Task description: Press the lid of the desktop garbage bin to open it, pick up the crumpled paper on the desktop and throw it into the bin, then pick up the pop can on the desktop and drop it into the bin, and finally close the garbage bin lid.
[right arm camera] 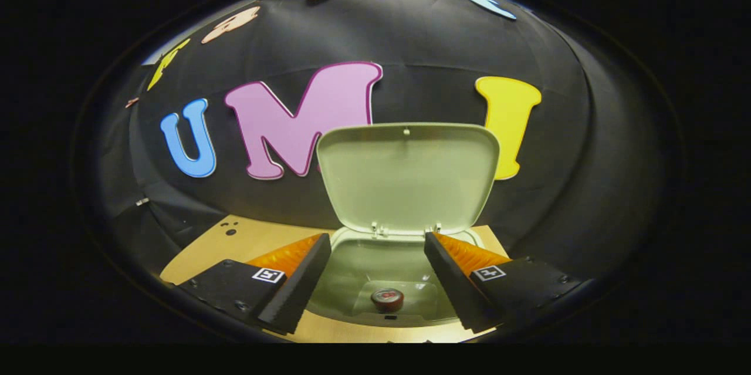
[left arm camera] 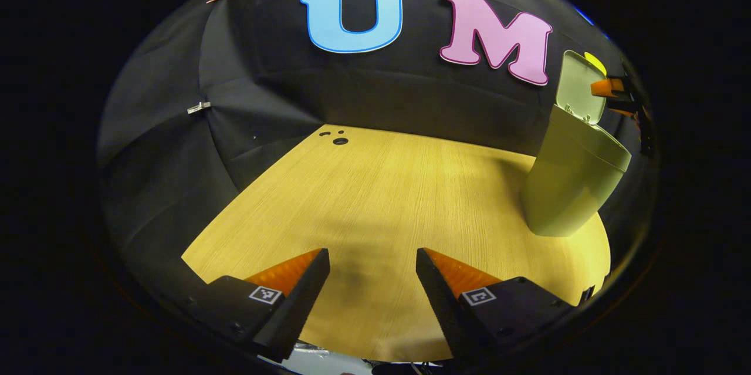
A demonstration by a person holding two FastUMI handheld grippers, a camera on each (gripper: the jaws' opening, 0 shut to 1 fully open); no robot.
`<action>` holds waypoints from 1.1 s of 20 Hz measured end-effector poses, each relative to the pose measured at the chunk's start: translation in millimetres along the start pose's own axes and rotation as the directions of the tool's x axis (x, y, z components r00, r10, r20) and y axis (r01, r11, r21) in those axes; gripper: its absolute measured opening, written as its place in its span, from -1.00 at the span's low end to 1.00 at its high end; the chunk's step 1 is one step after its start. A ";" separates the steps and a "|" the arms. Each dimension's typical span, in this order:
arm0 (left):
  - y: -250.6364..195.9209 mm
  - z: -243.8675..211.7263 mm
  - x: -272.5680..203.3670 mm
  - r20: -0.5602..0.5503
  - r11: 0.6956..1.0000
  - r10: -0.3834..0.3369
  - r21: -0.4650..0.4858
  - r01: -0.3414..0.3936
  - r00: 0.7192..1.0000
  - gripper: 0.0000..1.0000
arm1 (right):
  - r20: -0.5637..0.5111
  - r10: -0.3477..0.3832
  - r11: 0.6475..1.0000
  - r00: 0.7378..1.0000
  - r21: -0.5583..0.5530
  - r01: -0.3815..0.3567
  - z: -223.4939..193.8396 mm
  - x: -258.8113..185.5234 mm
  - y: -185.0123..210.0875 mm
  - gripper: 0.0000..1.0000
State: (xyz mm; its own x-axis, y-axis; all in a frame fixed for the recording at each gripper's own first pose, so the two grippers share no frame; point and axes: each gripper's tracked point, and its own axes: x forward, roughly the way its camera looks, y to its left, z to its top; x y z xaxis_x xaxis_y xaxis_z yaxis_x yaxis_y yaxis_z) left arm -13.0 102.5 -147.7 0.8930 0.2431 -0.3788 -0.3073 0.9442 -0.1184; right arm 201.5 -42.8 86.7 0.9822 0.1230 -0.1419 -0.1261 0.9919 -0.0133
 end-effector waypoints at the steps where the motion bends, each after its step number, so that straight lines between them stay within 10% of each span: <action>1: 0.4 0.7 -0.4 0.002 1.000 0.001 0.005 -0.001 1.000 0.91 | 0.016 0.004 1.000 1.000 -0.003 -0.004 11.0 -2.1 2.3 0.99; 13: 1.8 -2.3 -6.1 0.003 1.000 0.014 -0.012 -0.014 1.000 0.91 | 0.199 -0.035 0.997 0.979 -0.065 0.049 139.7 10.4 -16.1 0.99; 22: 2.4 -9.9 -8.9 -0.012 0.993 0.095 -0.069 -0.096 0.995 0.91 | 0.166 -0.043 0.997 0.985 -0.058 0.053 150.2 70.0 -35.8 0.99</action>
State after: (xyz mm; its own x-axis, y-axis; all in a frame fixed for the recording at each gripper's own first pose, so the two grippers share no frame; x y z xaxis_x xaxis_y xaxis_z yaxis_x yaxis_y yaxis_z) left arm -25.0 100.4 -153.7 0.8557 0.3291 -0.3994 -0.4134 0.8990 -0.1449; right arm 295.7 -65.1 225.8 0.9962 0.0836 0.0251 -0.0814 0.9936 -0.0780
